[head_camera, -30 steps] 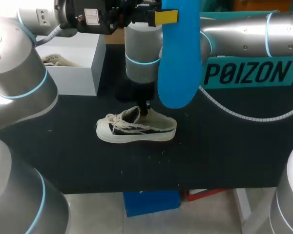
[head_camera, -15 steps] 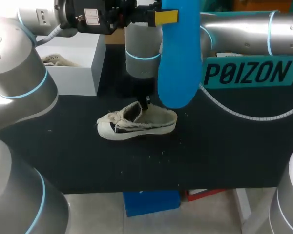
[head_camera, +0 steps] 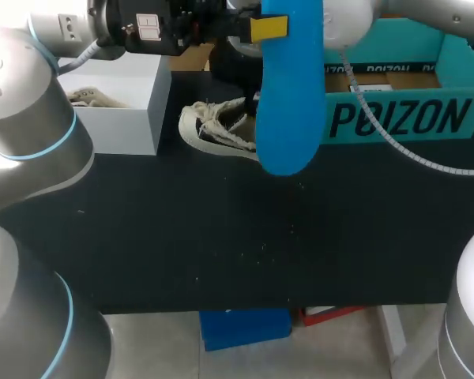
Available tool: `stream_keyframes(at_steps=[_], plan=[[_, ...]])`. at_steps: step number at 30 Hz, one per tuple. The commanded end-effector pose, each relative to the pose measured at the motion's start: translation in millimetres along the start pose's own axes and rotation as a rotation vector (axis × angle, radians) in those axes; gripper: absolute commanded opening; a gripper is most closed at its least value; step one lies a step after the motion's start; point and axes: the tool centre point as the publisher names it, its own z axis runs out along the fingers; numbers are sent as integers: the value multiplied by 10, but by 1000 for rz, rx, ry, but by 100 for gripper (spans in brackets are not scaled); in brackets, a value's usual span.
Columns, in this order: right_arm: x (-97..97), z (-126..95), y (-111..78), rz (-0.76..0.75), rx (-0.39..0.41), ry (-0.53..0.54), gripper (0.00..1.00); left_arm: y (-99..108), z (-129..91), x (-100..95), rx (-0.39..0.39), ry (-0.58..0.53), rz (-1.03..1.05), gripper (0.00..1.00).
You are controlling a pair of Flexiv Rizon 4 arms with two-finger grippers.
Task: Take the shoe out of the shoebox, open the shoe tongue, remove and reinsert the insole, then place the shoe into the shoebox
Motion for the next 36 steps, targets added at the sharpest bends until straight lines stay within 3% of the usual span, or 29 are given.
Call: stream_keyframes(at_steps=[1,7,20,36], plan=[[22,-87,-39,853,48,-124,0,10,16,-2,0,-3,0,0],[8,16,-12,1040,45,-94,0,10,16,-2,0,-3,0,0],[93,200,-48,1189,119,-156,0,10,16,-2,0,-3,0,0],[228,647,-38,1138,167,-212,0,10,16,-2,0,-3,0,0]])
